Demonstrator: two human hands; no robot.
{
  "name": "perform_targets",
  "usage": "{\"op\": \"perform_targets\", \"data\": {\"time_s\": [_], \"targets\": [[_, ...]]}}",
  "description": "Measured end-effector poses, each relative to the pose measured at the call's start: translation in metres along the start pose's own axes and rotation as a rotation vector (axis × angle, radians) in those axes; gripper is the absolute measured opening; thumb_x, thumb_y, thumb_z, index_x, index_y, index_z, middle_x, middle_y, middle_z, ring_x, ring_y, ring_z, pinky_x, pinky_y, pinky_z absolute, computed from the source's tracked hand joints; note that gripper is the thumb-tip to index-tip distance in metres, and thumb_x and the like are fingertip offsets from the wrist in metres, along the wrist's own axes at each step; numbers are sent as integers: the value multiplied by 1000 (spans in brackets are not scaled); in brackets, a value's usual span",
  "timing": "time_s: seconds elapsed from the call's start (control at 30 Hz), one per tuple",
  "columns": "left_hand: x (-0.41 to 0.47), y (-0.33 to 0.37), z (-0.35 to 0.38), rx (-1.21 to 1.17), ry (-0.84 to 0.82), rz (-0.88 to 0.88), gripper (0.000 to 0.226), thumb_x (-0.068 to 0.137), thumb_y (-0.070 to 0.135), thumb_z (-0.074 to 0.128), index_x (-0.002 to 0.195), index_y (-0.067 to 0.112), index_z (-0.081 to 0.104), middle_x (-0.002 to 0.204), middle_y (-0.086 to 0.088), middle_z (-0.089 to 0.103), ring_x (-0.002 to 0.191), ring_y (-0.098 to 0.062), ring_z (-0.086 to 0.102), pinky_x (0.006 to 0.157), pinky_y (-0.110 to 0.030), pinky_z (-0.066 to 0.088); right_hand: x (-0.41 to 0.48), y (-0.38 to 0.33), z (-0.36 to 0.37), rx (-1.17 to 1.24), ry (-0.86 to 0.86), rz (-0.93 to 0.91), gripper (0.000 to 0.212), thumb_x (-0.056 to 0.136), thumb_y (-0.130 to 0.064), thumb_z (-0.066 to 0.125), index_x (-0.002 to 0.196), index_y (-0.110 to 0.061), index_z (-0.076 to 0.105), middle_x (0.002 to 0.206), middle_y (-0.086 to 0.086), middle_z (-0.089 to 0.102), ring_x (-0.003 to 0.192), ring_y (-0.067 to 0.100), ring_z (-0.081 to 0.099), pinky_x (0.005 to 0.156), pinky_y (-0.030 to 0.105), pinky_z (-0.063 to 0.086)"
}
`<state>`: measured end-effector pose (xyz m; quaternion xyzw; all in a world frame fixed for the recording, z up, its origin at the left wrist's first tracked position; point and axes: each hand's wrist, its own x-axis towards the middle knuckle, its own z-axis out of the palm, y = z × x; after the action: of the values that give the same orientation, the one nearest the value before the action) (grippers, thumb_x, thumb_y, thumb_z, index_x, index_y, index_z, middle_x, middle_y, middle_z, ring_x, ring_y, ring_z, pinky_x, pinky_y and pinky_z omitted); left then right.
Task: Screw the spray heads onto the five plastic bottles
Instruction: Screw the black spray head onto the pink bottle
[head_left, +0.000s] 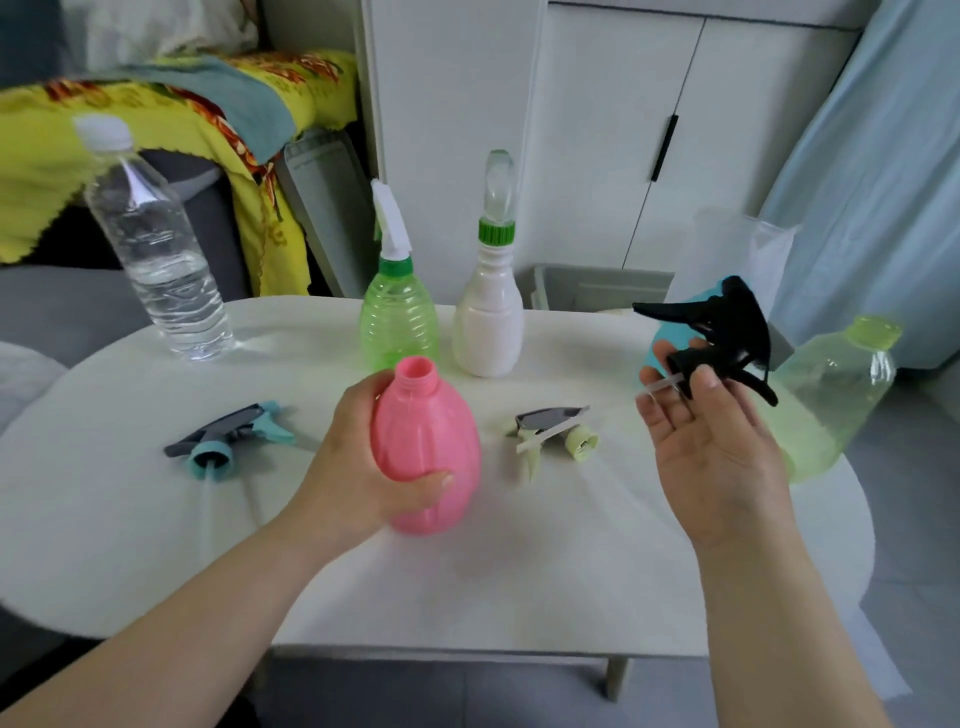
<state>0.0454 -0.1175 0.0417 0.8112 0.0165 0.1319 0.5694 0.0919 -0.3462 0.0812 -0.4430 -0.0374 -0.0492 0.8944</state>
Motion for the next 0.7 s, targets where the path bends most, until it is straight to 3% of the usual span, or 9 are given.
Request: {"op": "perform_targets", "data": {"time_s": [0.1, 0.23, 0.4, 0.6, 0.7], "targets": [[-3, -2, -1, -23, -42, -4, 80, 30, 50, 69, 100, 57, 31, 109, 26, 42, 97, 10, 46, 65, -8, 41, -1, -7, 14, -5, -18, -21, 21, 89, -14, 42, 82, -19, 62, 77, -10, 74, 71, 4, 67, 65, 16, 53], [-8, -8, 4, -145, -75, -24, 88, 28, 43, 78, 100, 59, 31, 108, 28, 40, 88, 24, 45, 59, 0, 42, 2, -23, 38, 18, -67, -67, 38, 89, -15, 44, 63, -23, 70, 79, -8, 74, 75, 7, 68, 66, 17, 53], [-11, -24, 10, -59, -76, -16, 96, 47, 17, 86, 100, 60, 19, 105, 36, 29, 89, 23, 38, 62, 0, 39, 2, -27, 69, -21, -161, -99, 35, 90, -13, 44, 67, -22, 68, 83, -5, 73, 75, 10, 67, 67, 19, 53], [-11, -26, 7, -41, -70, -1, 92, 45, 24, 86, 96, 64, 21, 102, 35, 34, 87, 21, 42, 59, -4, 39, 5, -17, 85, -152, -219, -108, 20, 89, -9, 43, 84, -19, 59, 78, -8, 72, 71, 7, 67, 65, 18, 53], [-12, -27, 5, -27, -80, 20, 91, 41, 30, 84, 97, 65, 21, 103, 36, 34, 89, 30, 37, 60, 1, 39, 6, -8, 90, -282, -297, -115, 20, 87, -7, 46, 86, -21, 60, 77, -9, 73, 70, 6, 67, 65, 18, 53]]}}
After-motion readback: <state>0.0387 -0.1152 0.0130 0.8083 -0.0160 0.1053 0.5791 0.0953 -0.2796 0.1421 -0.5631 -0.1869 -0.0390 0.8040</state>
